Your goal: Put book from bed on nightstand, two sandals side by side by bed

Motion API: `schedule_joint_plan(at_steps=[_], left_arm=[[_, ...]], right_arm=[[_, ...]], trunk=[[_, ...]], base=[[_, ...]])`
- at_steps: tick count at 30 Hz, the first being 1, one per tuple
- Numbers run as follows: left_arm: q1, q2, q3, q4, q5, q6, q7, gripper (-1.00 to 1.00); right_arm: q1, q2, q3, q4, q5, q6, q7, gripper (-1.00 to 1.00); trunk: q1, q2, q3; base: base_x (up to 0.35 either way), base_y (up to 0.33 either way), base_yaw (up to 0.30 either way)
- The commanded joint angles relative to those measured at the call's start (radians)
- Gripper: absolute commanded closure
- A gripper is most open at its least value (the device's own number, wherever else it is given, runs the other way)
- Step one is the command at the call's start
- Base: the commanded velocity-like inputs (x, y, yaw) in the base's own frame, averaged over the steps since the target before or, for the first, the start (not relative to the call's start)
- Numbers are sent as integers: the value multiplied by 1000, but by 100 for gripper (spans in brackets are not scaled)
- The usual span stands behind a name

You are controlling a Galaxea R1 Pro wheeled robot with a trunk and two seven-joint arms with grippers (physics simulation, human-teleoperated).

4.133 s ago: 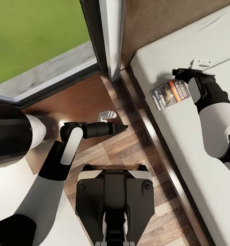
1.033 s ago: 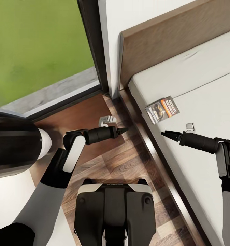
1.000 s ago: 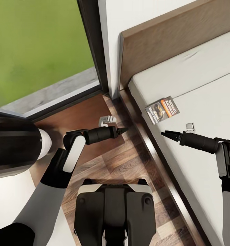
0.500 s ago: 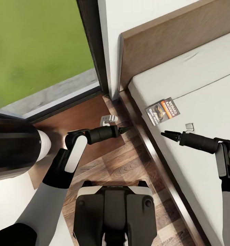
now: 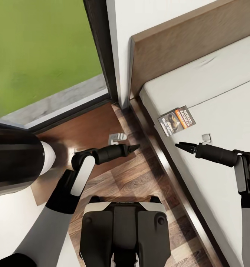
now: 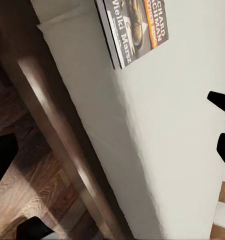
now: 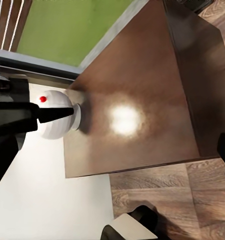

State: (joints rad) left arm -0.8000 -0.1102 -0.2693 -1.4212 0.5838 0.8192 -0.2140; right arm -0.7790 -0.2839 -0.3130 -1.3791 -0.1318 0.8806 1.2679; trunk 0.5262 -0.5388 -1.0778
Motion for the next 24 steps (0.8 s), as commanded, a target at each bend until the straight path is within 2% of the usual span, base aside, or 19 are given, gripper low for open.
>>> schedule_joint_plan(at_steps=[1, 4, 6, 7, 11, 18, 24], left_arm=[[4, -1, 1, 0, -2, -11, -5, -100], [15, -3, -3, -4, -1, -71, -13, -100], [17, -3, -46, -4, 0, -85, -13, -100], [17, -4, -95, -3, -1, -91, -8, -100], [18, -6, -161, -8, 3, -96, -5, -100], [18, -5, -180, -5, 6, -105, -10, -100], [19, -4, -183, 4, 6, -121, -11, -100]], right_arm=[[0, 0, 0, 0, -3, 6, 1, -100], [0, 0, 2, 0, -3, 5, -1, -100], [0, 0, 4, 0, -3, 5, -2, -100], [0, 0, 5, 0, -3, 5, -2, -100], [0, 0, 14, 0, 0, 0, -6, -100], [0, 3, 20, 1, 0, -41, -25, -100], [0, 21, 23, 0, -1, -47, -23, -100]], trunk=[[0, -1, -1], [0, -1, -1], [0, -1, -1], [0, -1, -1], [0, -1, -1], [0, -1, -1], [0, -1, -1]], base=[[0, 0, 0], [0, 0, 0], [0, 0, 0], [0, 0, 0], [0, 0, 0], [0, 0, 0], [0, 0, 0]])
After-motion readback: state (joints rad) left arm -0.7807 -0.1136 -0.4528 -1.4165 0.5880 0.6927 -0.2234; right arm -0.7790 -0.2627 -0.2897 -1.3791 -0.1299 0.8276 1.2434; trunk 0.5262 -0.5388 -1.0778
